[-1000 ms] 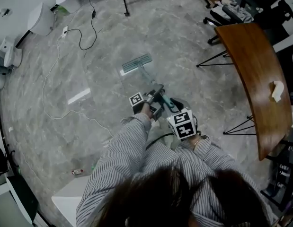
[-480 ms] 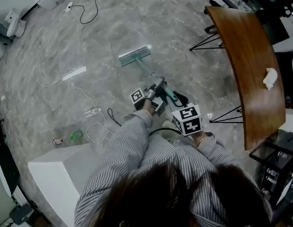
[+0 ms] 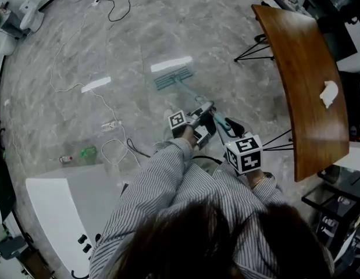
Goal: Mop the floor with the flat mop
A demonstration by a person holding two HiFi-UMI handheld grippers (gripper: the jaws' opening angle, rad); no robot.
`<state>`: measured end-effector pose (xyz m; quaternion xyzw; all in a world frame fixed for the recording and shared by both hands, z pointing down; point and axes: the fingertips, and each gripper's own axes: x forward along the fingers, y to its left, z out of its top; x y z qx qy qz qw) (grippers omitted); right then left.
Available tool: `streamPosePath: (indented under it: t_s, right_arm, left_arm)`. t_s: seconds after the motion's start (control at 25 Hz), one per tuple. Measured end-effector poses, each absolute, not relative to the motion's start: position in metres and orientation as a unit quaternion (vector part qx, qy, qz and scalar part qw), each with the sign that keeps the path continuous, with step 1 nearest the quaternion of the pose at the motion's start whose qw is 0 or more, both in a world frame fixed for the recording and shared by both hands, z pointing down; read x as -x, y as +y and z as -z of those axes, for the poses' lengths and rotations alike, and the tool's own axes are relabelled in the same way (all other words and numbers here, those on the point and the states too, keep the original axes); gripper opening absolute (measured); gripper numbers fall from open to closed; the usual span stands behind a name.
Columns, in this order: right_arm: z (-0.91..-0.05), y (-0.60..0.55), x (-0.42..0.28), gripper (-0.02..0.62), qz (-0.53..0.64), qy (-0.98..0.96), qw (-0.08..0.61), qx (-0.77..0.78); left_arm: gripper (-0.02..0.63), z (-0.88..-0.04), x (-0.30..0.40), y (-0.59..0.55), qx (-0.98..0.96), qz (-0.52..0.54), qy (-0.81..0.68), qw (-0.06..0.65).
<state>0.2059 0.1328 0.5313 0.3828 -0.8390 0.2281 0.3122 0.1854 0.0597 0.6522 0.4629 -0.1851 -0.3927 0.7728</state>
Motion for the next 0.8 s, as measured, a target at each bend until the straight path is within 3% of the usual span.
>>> streamPosePath:
  t_s: [0.8]
  right_arm:
    - [-0.514, 0.130, -0.202, 0.114, -0.183, -0.857, 0.324, -0.357]
  left_arm:
    - [0.212, -0.638, -0.186, 0.060, -0.494, 0.366, -0.175, 0.769]
